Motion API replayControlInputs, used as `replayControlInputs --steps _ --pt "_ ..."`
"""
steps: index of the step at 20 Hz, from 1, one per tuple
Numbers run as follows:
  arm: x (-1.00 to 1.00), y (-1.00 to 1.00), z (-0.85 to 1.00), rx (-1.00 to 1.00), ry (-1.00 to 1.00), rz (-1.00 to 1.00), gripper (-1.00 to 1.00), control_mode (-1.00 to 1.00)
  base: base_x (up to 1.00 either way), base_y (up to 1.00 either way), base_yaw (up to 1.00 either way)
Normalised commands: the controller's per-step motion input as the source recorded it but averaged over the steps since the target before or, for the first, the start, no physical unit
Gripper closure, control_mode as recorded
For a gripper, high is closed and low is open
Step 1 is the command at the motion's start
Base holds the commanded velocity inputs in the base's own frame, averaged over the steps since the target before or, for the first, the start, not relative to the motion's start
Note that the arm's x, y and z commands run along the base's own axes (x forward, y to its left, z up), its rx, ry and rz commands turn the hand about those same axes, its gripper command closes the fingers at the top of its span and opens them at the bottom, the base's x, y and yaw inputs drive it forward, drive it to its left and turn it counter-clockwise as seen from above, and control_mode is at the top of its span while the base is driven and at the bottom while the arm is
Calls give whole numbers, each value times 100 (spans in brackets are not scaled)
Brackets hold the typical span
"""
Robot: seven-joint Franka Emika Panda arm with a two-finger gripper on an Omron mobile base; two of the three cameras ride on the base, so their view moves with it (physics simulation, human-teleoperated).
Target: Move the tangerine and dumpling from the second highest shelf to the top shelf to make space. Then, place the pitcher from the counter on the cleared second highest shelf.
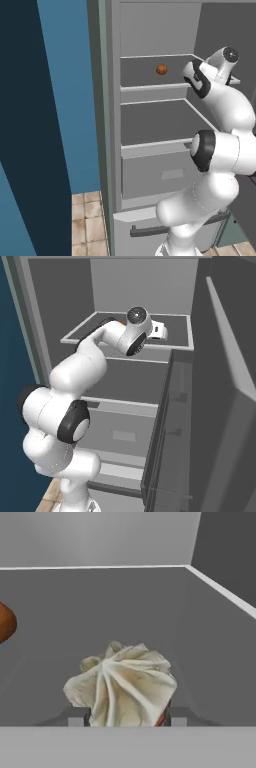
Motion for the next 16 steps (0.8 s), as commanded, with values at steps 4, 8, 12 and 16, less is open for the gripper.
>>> replayControlInputs --steps 4,8,12,16 --pt "74 0 -23 0 0 0 -100 -100 0 0 0" --pt "67 0 -24 0 0 0 -100 -100 0 0 0" --pt "33 3 -26 0 0 1 -100 -100 0 0 0" --pt "4 17 -16 0 -5 2 -100 -100 0 0 0"
